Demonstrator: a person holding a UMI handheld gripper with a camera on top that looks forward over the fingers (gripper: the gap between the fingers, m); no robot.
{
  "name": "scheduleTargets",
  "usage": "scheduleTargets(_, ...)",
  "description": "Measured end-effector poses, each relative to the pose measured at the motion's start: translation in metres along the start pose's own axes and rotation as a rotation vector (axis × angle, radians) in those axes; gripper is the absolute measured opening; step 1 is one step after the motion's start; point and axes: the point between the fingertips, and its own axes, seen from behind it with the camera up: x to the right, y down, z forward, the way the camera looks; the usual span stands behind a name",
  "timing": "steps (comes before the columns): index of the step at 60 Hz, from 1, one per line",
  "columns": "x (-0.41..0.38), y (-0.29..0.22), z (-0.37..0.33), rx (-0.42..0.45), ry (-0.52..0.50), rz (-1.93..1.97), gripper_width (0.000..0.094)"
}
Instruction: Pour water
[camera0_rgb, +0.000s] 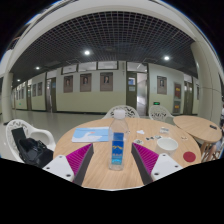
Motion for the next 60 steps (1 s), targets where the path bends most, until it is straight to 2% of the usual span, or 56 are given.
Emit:
scheduleTargets(11, 0.014, 0.009, 0.097, -0.005, 0.017, -0.002, 0.0812)
scheduleTargets(12, -0.004, 0.018, 0.103, -0.009, 0.019, 0.004, 0.0806)
scheduleTargets(13, 0.015, 0.014, 0.112, -0.017, 0.009, 0.007, 0.0792)
scheduleTargets(17, 0.013, 0.021, 0.126, -0.035, -0.010, 0.017, 0.0691)
scheduleTargets(20, 0.014, 0.025, 0.136, -0.032, 0.016, 0.015, 0.0466)
scheduleTargets(22, 0.021, 0.023, 0.132, -0.023, 0.017, 0.029, 0.0462)
scheduleTargets(31, 0.023, 0.023, 0.129, -0.007, 0.021, 0.045, 0.0328)
scheduleTargets(37, 0.026, 0.018, 0.129, 0.002, 0.006, 0.147, 0.0311)
scheduleTargets(38, 0.006, 0.019, 0.130, 0.002, 0.003, 0.170, 0.0311)
scheduleTargets(41, 0.020, 0.010, 0.130, 0.009, -0.042, 0.235, 0.0312)
scheduleTargets(46, 0.012, -0.016, 0.116, 0.045, -0.048, 0.413, 0.0311)
scheduleTargets(55, 0.030, -0.074, 0.084, 0.157, -0.207, 0.944, 0.0309)
scheduleTargets(60, 0.052, -0.082, 0.075, 0.163, -0.298, 1.287, 0.0308)
